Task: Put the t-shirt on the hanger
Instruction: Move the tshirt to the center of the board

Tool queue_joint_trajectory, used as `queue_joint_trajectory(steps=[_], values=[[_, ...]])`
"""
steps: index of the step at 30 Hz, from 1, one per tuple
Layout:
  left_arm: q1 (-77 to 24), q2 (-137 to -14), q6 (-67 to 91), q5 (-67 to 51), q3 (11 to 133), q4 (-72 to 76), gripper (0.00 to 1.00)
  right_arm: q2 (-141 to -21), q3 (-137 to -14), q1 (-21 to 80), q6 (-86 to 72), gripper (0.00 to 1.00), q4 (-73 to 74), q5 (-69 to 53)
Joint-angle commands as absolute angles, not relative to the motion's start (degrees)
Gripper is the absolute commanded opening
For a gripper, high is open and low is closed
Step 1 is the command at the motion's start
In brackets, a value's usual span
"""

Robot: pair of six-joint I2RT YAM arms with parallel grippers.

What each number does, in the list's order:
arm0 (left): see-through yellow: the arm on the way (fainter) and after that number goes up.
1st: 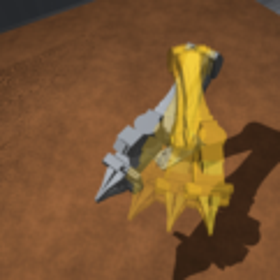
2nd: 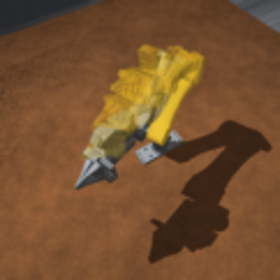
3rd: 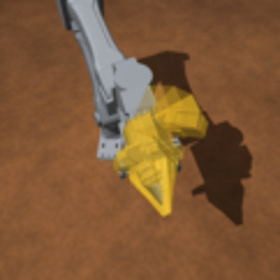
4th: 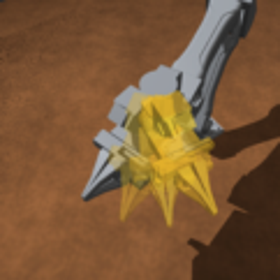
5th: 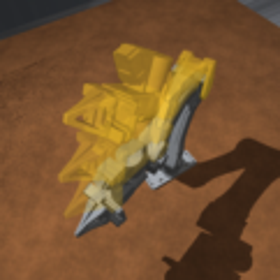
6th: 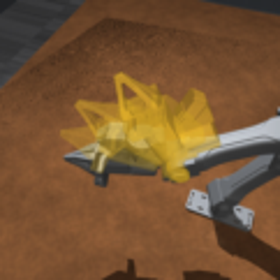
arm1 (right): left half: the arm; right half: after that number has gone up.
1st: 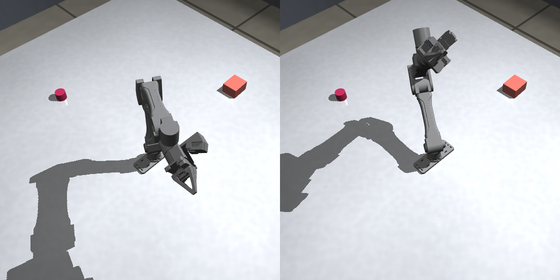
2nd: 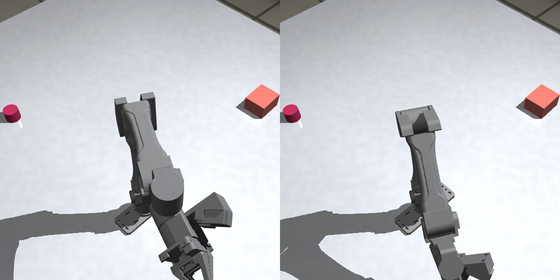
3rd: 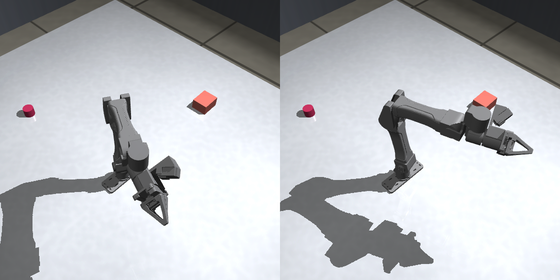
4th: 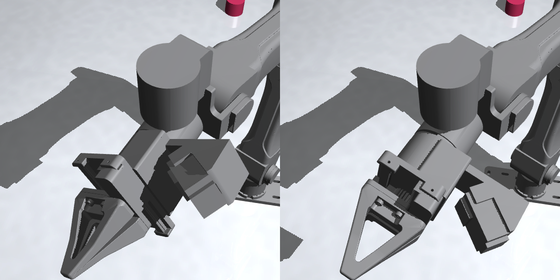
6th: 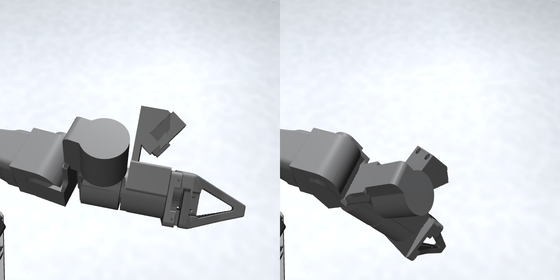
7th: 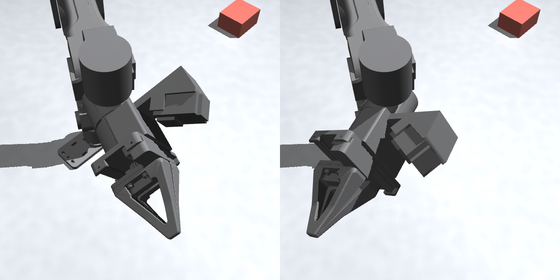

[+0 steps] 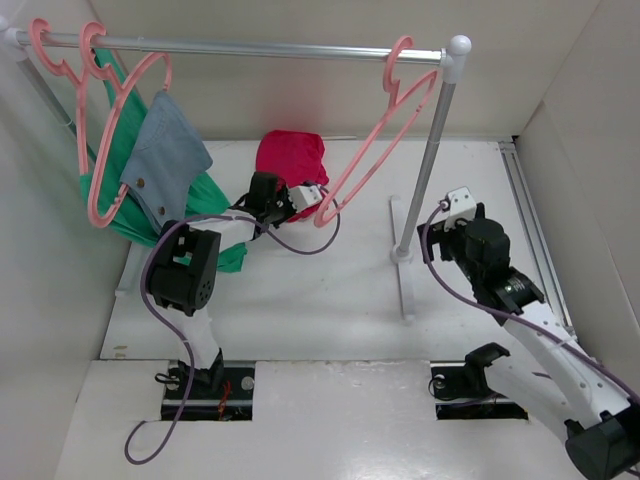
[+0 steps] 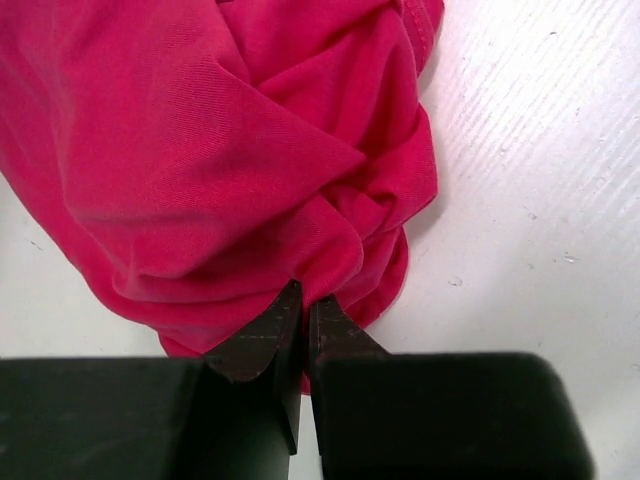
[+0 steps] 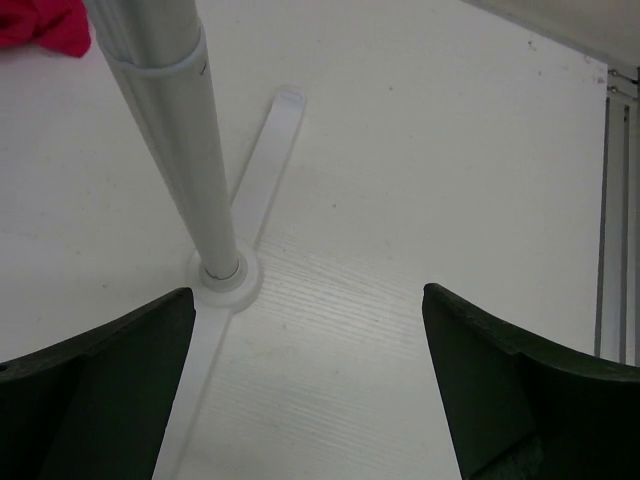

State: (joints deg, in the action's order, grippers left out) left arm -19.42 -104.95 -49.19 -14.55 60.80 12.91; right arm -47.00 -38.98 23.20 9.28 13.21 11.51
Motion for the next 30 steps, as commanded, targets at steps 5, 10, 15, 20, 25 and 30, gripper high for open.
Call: queue_joint_trajectory(steps=[5, 10, 15, 20, 25, 30], values=[[-19.9, -91.5, -55.9, -21.3, 61.2, -0.2, 0.00, -39.7, -39.3, 22.9, 9.2, 1.00, 14.0, 11.4], [-19.9, -79.0, -77.4, -32.7, 64.7, -32.5, 0.00, -38.4, -38.8, 22.9, 12.6, 1.00, 14.0, 6.9], [-21.9, -69.3, -85.6, -45.5, 70.5, -63.0, 0.00, -40.0, -38.8, 23.5, 14.9, 1.00, 12.8, -5.4], [-26.3, -59.9, -78.8, -48.6, 70.9, -63.5, 0.00, -45.0, -38.2, 28.8, 16.2, 1.00, 10.1, -13.4], [-26.3, -52.2, -60.8, -40.8, 61.9, -42.4, 0.00, -49.4, -38.2, 37.4, 18.6, 1.00, 7.1, -14.7], [-25.1, -49.9, -52.3, -33.5, 54.8, -33.2, 0.00, -55.5, -40.0, 46.6, 22.7, 1.00, 5.0, -17.3]])
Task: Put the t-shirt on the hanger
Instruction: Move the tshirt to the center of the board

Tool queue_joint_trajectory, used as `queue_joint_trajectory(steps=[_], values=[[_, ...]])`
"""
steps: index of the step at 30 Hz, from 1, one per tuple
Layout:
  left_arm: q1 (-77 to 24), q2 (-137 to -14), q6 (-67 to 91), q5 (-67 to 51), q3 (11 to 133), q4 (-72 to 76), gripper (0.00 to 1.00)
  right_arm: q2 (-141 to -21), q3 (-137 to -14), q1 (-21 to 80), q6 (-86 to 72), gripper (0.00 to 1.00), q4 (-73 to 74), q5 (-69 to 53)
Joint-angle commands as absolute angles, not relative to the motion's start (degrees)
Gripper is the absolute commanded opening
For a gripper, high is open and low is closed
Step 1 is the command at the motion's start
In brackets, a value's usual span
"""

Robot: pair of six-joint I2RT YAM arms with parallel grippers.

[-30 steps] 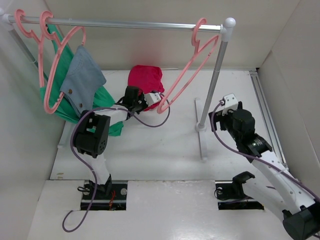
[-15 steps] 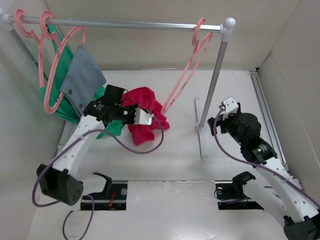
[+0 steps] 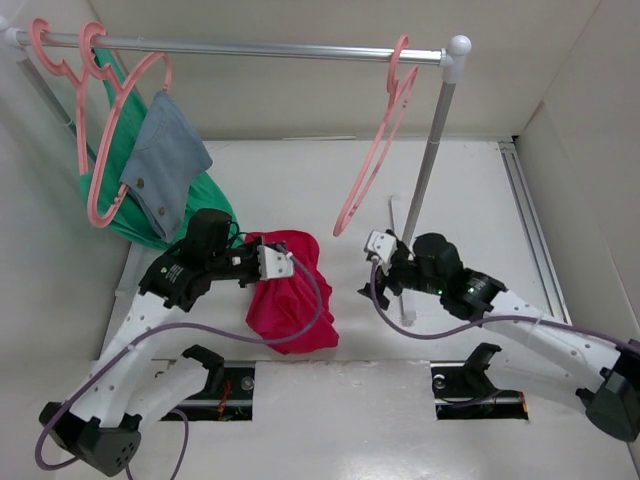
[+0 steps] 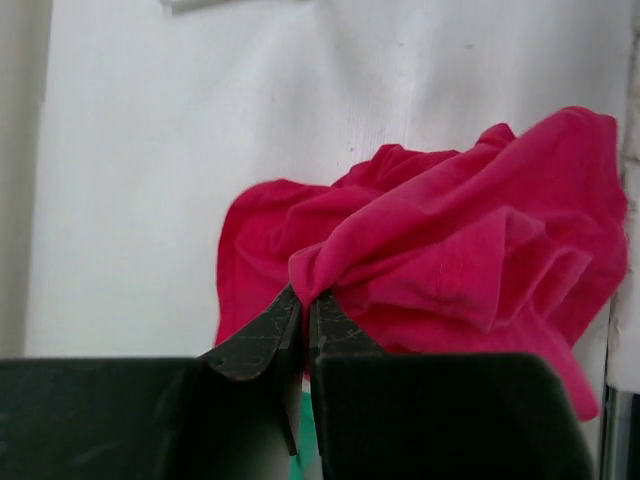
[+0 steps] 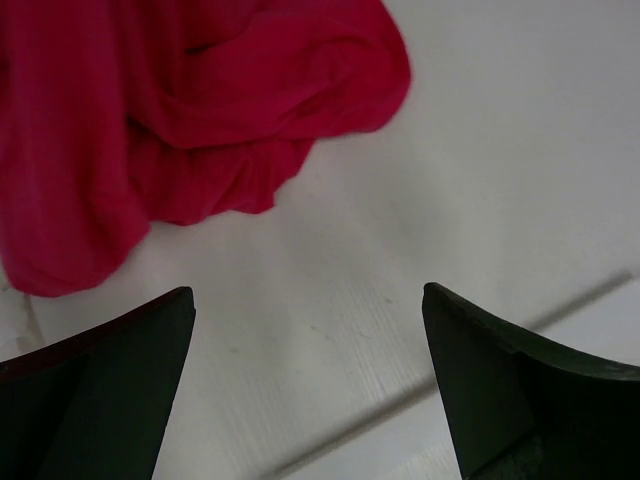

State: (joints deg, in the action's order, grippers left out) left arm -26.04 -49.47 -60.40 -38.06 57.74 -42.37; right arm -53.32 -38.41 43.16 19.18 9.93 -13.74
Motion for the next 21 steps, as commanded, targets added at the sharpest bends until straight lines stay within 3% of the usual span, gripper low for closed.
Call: queue_joint_trajectory(steps=[1, 8, 17, 19, 21], values=[[-25.1, -49.9, -49.1, -32.9, 52.6, -31.8, 0.00, -56.4, -40.0, 47.5, 23.2, 1.00, 4.4, -17.8], [-22.4, -52.7, -34.8, -26.3, 48.9, -17.1, 0.00, -65.8, -43.7, 51.8, 25.1, 0.98, -1.5, -22.1], [-21.0, -53.3, -33.6, -15.4, 45.8, -12.1, 0.00, -82.3, -48.3, 53.7, 28.5, 0.96, -1.0, -28.5], [-21.0, -53.3, -33.0, -15.9, 45.3, -12.1, 0.20, -83.7, -48.3, 54.2, 29.0, 0.96, -2.0, -26.5], [-21.0, -53.3, -32.5, -16.7, 44.7, -12.1, 0.50, -86.7, -49.6, 54.2, 29.0, 0.96, -3.9, -25.3]])
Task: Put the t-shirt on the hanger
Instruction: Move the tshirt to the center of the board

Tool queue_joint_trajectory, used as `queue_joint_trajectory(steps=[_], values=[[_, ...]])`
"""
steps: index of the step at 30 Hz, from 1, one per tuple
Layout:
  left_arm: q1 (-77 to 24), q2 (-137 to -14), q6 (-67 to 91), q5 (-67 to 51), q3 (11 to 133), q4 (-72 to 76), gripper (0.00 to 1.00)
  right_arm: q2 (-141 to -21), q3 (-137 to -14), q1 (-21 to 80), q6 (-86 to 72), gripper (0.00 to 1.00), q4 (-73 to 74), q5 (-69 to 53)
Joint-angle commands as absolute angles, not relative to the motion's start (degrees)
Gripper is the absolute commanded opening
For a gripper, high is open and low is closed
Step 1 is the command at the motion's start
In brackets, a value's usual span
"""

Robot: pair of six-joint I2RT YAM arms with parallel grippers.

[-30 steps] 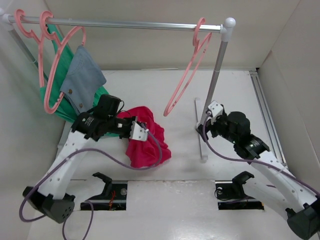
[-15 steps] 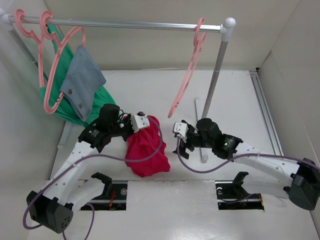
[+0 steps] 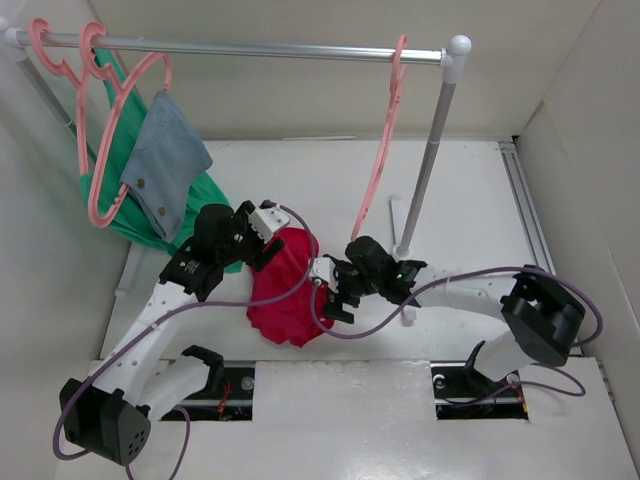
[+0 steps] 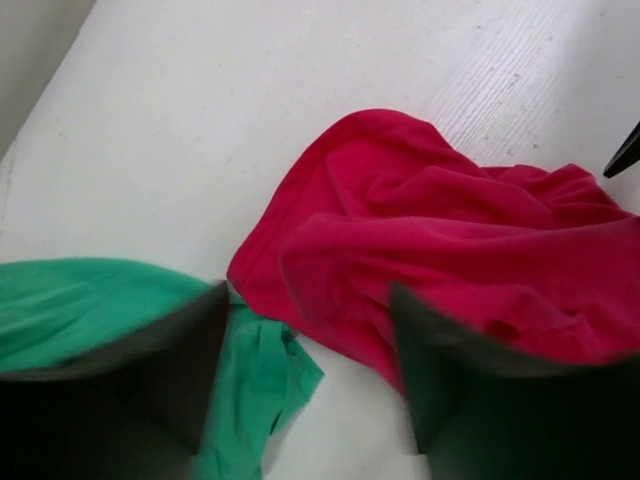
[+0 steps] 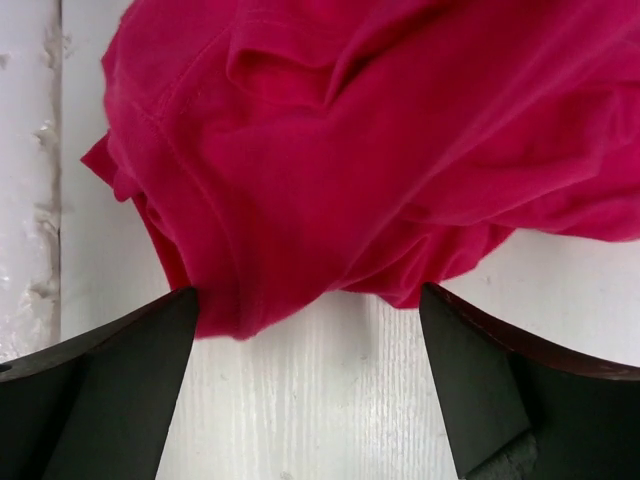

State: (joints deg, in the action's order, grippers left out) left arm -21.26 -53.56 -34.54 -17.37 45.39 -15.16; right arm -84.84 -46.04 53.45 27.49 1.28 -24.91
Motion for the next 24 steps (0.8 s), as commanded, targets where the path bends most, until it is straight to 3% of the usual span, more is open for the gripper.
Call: queue_joint_trajectory(steps=[1, 3, 7, 10, 12, 16, 24], values=[[-21.0, -53.3, -31.7, -17.2, 44.6, -12.1, 0.69, -88.1, -50.4, 54.2, 28.5, 0.96, -3.9, -25.3], [-21.0, -52.0, -32.4, -17.9, 44.6, -13.5, 0.75, -92.6, -53.1, 54.2, 28.5, 0.91, -3.9, -27.5], [-21.0, -47.3, -47.4, -26.9, 45.3, -24.3, 0.70, -97.9, -55.1, 54.2, 28.5, 0.72, -3.9, -33.1], [-21.0, -46.1, -72.6, -37.4, 45.3, -45.3, 0.66, -99.7, -55.7, 54.2, 28.5, 0.29, -3.9, -33.7], [-23.7, -46.6, -75.6, -38.3, 44.2, -50.3, 0.66, -100.2, -56.4, 53.7, 27.8, 0.00, -3.9, -34.4], [-27.3, -51.5, -71.5, -35.7, 43.6, -48.3, 0.65, -99.4, -58.3, 51.2, 23.6, 0.00, -3.9, -34.4], [-34.8, -57.5, -66.4, -29.5, 40.3, -38.2, 0.74, -94.1, -61.2, 43.2, 11.3, 0.00, -7.0, -27.7]])
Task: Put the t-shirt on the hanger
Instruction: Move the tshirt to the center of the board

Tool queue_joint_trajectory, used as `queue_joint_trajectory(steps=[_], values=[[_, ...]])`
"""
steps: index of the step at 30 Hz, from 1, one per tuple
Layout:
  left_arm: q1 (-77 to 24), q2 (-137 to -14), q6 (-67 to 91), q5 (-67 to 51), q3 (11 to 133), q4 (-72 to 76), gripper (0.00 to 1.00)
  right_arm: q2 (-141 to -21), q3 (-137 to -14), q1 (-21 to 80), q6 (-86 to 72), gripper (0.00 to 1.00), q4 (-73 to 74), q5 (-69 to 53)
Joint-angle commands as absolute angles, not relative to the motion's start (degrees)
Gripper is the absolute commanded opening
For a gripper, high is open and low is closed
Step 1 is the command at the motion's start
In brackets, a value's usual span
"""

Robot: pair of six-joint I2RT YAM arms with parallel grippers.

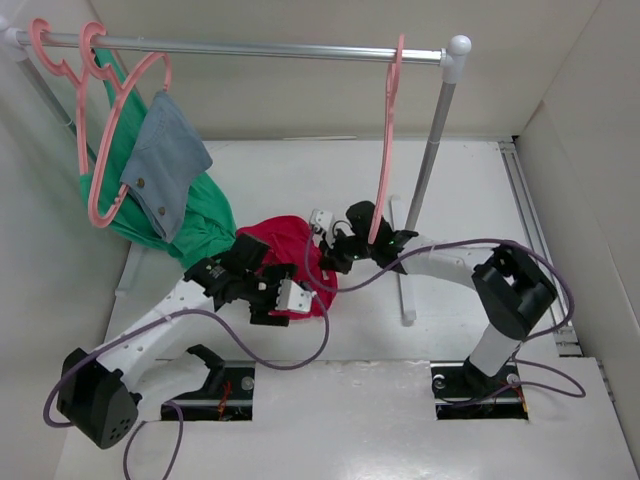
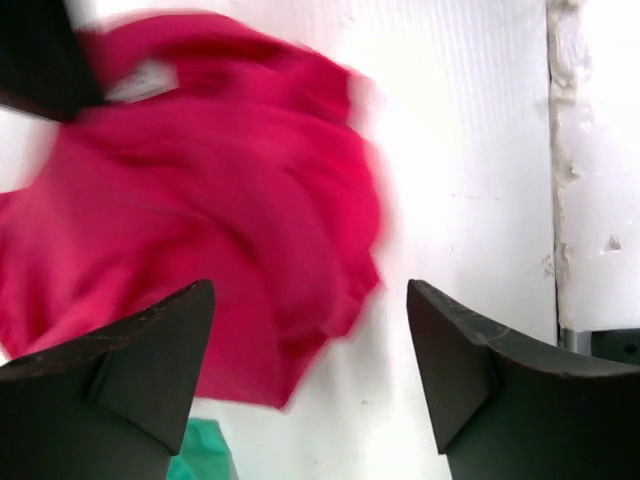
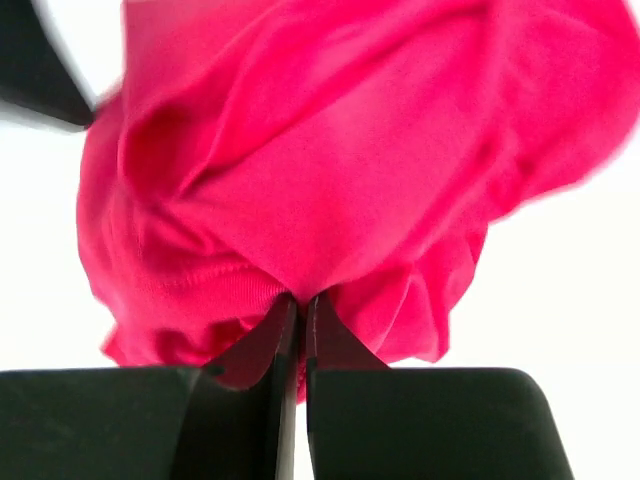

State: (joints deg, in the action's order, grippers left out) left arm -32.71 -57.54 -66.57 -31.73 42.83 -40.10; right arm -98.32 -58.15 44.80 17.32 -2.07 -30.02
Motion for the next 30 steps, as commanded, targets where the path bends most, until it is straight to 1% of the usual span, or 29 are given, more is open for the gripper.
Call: queue_joint_trajectory(steps=[1, 2, 4, 6, 7, 8, 9, 10, 12, 14, 15, 17, 18, 19, 20, 21, 25, 26, 27, 29, 30], values=[[-36.9, -57.5, -65.9, -28.9, 38.5, -37.2, 0.76, -94.1, -61.2, 43.2, 11.3, 0.00, -7.0, -27.7], [-38.2, -57.5, -64.5, -27.4, 37.7, -34.5, 0.78, -94.1, -61.2, 43.2, 11.3, 0.00, -7.0, -27.7], [-41.7, -59.2, -62.0, -25.2, 36.2, -30.9, 0.78, -94.9, -61.2, 43.2, 11.9, 0.00, -7.0, -28.9], [-43.1, -59.9, -59.3, -22.0, 34.2, -24.8, 0.78, -95.8, -61.2, 43.2, 11.2, 0.00, -7.0, -29.6], [-43.2, -60.7, -58.5, -20.7, 33.2, -22.3, 0.78, -96.3, -61.2, 43.2, 10.4, 0.01, -7.0, -29.6], [-44.0, -61.5, -57.7, -19.3, 31.2, -19.6, 0.78, -96.3, -61.2, 43.2, 10.4, 0.04, -7.0, -29.6], [-44.0, -61.5, -57.0, -16.5, 30.4, -14.6, 0.78, -96.3, -61.2, 43.2, 9.8, 0.17, -7.0, -29.6], [-44.0, -62.2, -56.3, -15.0, 29.7, -12.3, 0.78, -96.3, -61.2, 42.7, 9.8, 0.27, -7.0, -29.6], [-44.0, -63.0, -54.9, -12.7, 28.1, -9.0, 0.75, -95.1, -59.7, 41.9, 9.1, 0.52, -7.0, -29.6], [-44.0, -63.0, -54.9, -11.2, 26.8, -5.3, 0.66, -92.9, -56.9, 41.1, 8.6, 0.56, -7.0, -27.3], [-44.0, -63.0, -54.9, -10.6, 25.7, -4.4, 0.56, -92.1, -55.7, 40.1, 8.1, 0.56, -7.0, -26.4], [-44.0, -63.5, -54.9, -11.2, 24.9, -2.7, 0.44, -90.7, -53.5, 38.8, 7.4, 0.56, -6.4, -24.7], [-44.0, -63.5, -54.9, -11.2, 24.9, -2.2, 0.37, -89.6, -51.9, 38.8, 6.9, 0.56, -5.9, -24.1], [-44.0, -63.5, -54.4, -11.2, 24.4, -1.5, 0.17, -88.9, -50.7, 38.8, 6.9, 0.56, -5.4, -24.1], [-44.0, -63.5, -53.9, -11.2, 24.3, -1.5, 0.07, -88.9, -50.7, 38.8, 6.9, 0.56, -5.4, -24.1], [-44.0, -63.0, -53.9, -11.2, 24.3, -1.5, 0.00, -88.9, -50.2, 38.8, 7.6, 0.56, -4.2, -24.1], [-44.0, -61.9, -50.5, -9.9, 27.8, -6.9, 0.00, -87.6, -50.2, 39.8, 10.2, 0.57, -0.7, -23.6], [-43.3, -61.1, -49.7, -9.9, 31.7, -9.0, 0.00, -87.0, -50.2, 39.8, 10.8, 0.57, 0.0, -23.6], [-42.2, -61.1, -48.2, -11.4, 33.9, -13.7, 0.00, -86.1, -49.7, 39.8, 10.8, 0.57, 0.7, -23.6], [-37.8, -59.1, -46.5, -14.0, 40.4, -17.7, 0.00, -82.5, -49.0, 39.8, 11.9, 0.58, 3.0, -22.3], [-36.6, -58.5, -46.0, -16.9, 42.3, -21.4, 0.00, -81.1, -48.2, 39.8, 11.9, 0.61, 4.0, -21.2]])
